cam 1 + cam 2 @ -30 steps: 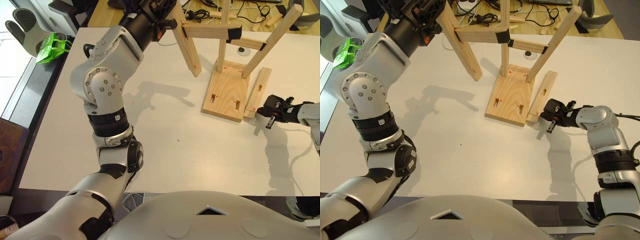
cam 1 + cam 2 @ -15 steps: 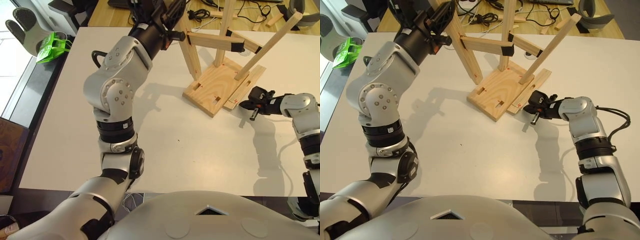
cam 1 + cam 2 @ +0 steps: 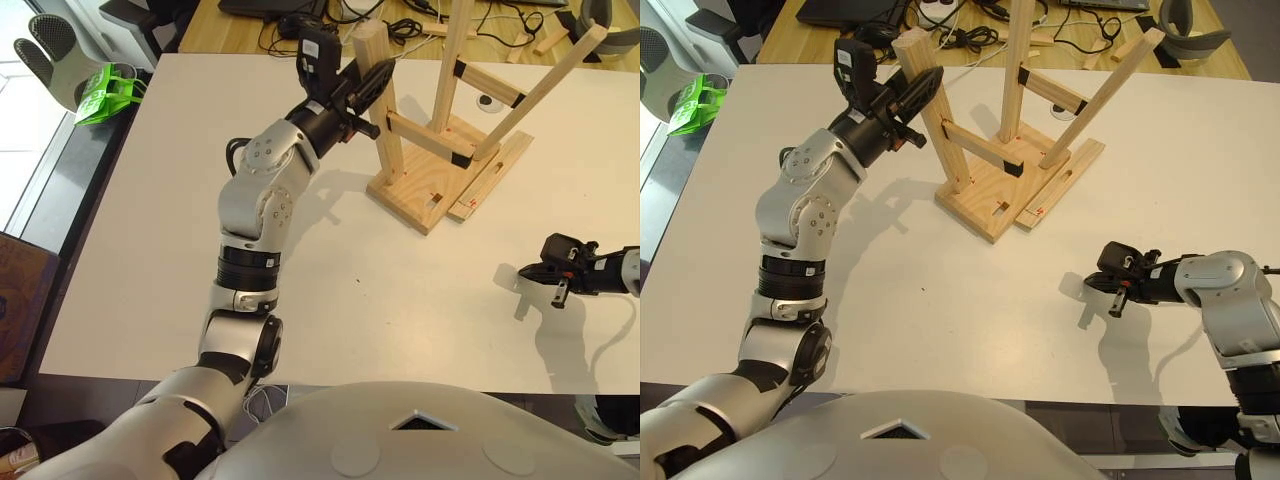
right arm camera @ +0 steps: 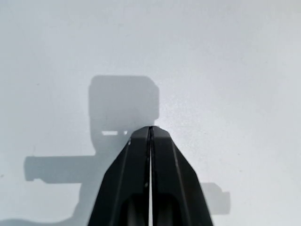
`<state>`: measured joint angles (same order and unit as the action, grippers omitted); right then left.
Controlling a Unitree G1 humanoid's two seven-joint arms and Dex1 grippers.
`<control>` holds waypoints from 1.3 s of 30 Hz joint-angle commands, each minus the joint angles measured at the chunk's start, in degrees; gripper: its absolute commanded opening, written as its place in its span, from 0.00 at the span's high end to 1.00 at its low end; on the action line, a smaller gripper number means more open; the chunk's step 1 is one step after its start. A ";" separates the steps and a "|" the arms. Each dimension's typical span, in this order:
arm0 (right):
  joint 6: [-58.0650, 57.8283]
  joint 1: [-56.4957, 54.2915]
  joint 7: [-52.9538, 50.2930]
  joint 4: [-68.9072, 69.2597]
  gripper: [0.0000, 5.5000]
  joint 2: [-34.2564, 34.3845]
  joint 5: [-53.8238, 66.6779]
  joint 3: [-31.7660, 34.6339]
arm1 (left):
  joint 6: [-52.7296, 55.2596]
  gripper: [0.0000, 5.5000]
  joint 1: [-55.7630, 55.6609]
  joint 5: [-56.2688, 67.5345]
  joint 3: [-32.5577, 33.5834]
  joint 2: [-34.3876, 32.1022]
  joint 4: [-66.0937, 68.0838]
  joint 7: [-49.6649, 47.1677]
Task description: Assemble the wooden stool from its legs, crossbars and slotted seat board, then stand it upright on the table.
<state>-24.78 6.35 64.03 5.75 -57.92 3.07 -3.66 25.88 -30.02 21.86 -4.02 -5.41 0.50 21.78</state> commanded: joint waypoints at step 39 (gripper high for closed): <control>0.82 -3.22 -5.62 -3.59 1.00 4.45 0.43 -1.95 | -1.21 0.82 3.23 -7.01 -2.46 3.55 -3.58 -4.37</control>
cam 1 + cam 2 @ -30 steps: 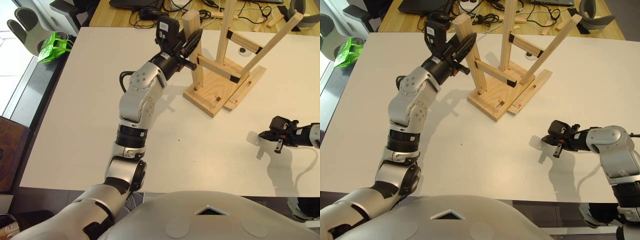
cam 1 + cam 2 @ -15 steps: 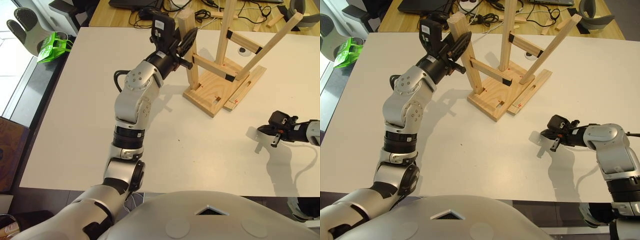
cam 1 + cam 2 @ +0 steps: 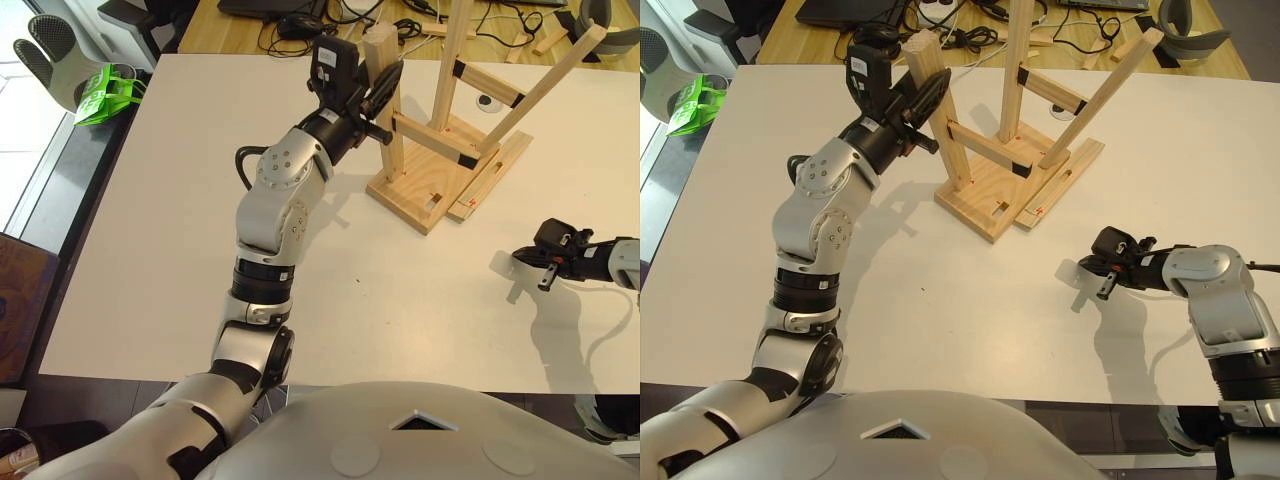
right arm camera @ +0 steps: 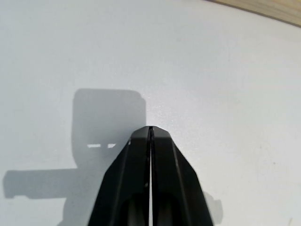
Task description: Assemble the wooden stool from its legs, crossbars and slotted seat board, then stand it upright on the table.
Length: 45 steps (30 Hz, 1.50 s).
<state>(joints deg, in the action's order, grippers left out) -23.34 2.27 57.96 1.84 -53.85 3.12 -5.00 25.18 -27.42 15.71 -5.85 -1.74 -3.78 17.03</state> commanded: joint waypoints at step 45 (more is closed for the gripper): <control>0.69 -0.07 -1.25 0.75 1.00 1.69 -0.75 -2.51 | 11.89 0.82 -4.33 -2.03 -1.25 0.32 -0.87 -5.30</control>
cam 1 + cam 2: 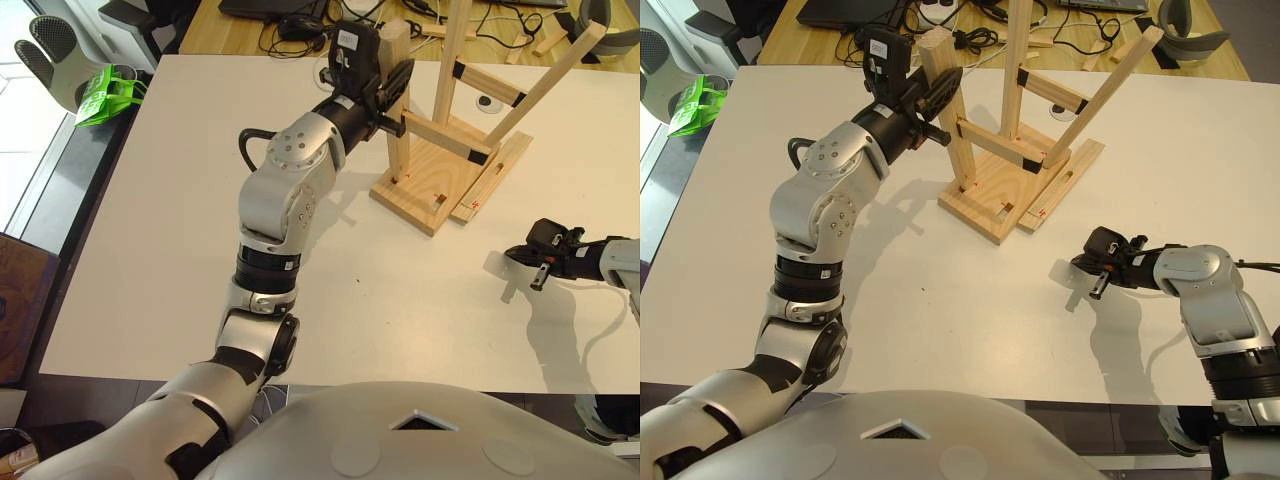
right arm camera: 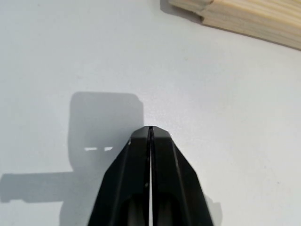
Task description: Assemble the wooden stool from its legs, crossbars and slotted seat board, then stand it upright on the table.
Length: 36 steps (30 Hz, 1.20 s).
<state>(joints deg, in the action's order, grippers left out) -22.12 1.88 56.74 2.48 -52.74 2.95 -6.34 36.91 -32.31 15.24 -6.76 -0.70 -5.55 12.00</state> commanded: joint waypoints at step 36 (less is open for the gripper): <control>2.35 0.00 -0.94 -1.46 1.00 1.50 -2.32 -3.03 | 6.14 0.82 -0.61 -1.62 -1.48 1.83 -1.18 -3.35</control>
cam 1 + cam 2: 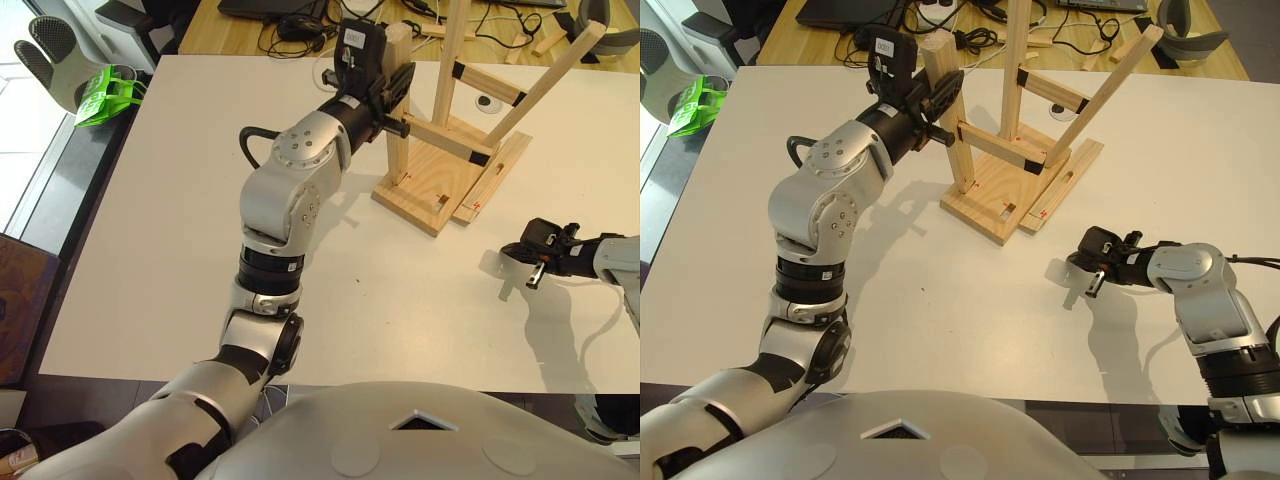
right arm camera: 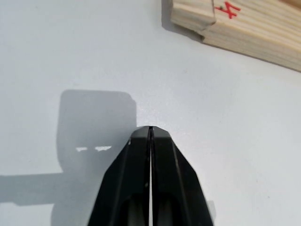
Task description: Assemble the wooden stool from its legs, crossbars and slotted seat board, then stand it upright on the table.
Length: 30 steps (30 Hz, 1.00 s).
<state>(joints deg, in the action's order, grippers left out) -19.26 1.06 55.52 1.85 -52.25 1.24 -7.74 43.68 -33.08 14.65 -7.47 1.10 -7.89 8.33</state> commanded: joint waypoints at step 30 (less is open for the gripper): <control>-0.04 0.00 -0.08 -1.62 1.00 1.09 -0.86 -2.30 | -3.74 0.82 5.25 -3.25 -4.77 -1.40 1.55 3.77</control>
<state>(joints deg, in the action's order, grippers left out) -18.37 0.12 55.46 0.37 -51.96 1.13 -8.90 38.09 -29.58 13.13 -9.11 0.72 -6.43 11.13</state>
